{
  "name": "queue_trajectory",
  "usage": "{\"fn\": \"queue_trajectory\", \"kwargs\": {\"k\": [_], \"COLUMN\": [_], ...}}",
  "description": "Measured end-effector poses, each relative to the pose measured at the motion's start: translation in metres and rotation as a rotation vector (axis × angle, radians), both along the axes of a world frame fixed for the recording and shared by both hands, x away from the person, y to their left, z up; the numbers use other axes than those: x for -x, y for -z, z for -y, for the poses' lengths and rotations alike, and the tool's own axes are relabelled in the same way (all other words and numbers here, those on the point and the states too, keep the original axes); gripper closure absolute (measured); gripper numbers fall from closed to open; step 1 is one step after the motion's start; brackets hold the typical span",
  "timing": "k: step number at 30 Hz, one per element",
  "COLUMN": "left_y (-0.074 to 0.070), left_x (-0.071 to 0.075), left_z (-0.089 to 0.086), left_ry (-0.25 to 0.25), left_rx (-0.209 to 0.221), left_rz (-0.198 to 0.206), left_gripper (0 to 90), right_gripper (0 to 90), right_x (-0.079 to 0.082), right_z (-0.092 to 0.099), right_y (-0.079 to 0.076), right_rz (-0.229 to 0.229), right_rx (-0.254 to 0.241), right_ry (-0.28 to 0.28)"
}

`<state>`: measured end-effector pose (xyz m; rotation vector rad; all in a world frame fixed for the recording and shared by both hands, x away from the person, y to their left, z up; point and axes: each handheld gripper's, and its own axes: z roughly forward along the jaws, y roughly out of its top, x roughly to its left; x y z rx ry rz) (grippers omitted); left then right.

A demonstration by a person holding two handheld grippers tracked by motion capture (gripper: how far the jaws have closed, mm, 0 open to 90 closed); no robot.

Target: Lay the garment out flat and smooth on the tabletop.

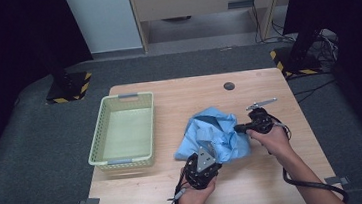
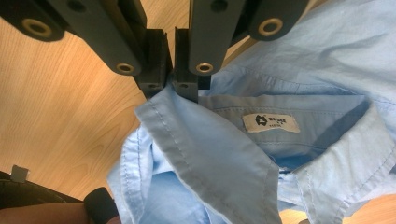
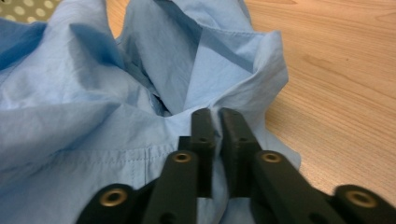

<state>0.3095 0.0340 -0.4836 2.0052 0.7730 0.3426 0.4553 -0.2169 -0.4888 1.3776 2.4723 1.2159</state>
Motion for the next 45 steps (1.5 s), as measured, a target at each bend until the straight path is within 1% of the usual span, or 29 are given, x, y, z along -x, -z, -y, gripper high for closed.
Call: {"fn": "queue_trajectory", "kwargs": {"k": [2,8,13,18,22,25,27,28,32,36,42,44,45], "left_y": [0.001,0.001,0.0,0.0,-0.005,-0.011,-0.016,-0.019,-0.034,-0.05,-0.076,-0.082,-0.084], "left_x": [0.0,-0.002,-0.003,-0.005,-0.011,-0.016,-0.021,-0.024,-0.033,-0.041,-0.046,-0.046,-0.044], "left_z": [-0.001,-0.003,-0.005,-0.006,-0.007,-0.009,-0.009,-0.009,-0.009,-0.009,-0.011,-0.012,-0.013], "left_ry": [-0.002,-0.014,-0.019,-0.029,-0.037,-0.045,-0.048,-0.047,-0.042,-0.034,-0.023,-0.012,-0.001], "left_rx": [-0.001,0.0,0.001,0.001,0.006,0.01,0.025,0.027,0.018,0.024,0.024,0.024,0.021], "left_rz": [-0.002,-0.006,-0.005,-0.004,0.002,0.013,0.013,0.017,0.04,0.052,0.09,0.098,0.095], "left_gripper": [87.2,87.2,87.2,87.2,87.2,87.2,87.2,87.2,87.2,87.2,87.1,87.1,87.1], "right_gripper": [90.0,90.0,90.0,90.0,90.0,90.0,90.0,90.0,90.0,90.0,90.0,90.0,89.8], "right_x": [0.002,0.01,0.019,0.039,0.057,0.069,0.075,0.078,0.089,0.098,0.109,0.113,0.116], "right_z": [0.002,0.006,0.015,0.024,0.029,0.03,0.029,0.028,0.023,0.018,0.01,0.007,0.005], "right_y": [-0.001,-0.004,-0.004,-0.004,-0.002,-0.001,-0.002,-0.002,-0.004,-0.007,-0.012,-0.013,-0.012], "right_rz": [0.004,0.024,0.024,0.038,0.038,0.04,0.044,0.044,0.053,0.059,0.071,0.073,0.068], "right_rx": [-0.005,0.001,-0.004,-0.005,-0.016,-0.027,-0.035,-0.038,-0.05,-0.069,-0.103,-0.118,-0.123], "right_ry": [-0.004,-0.008,-0.007,-0.015,-0.021,-0.028,-0.036,-0.04,-0.058,-0.066,-0.08,-0.086,-0.091]}}
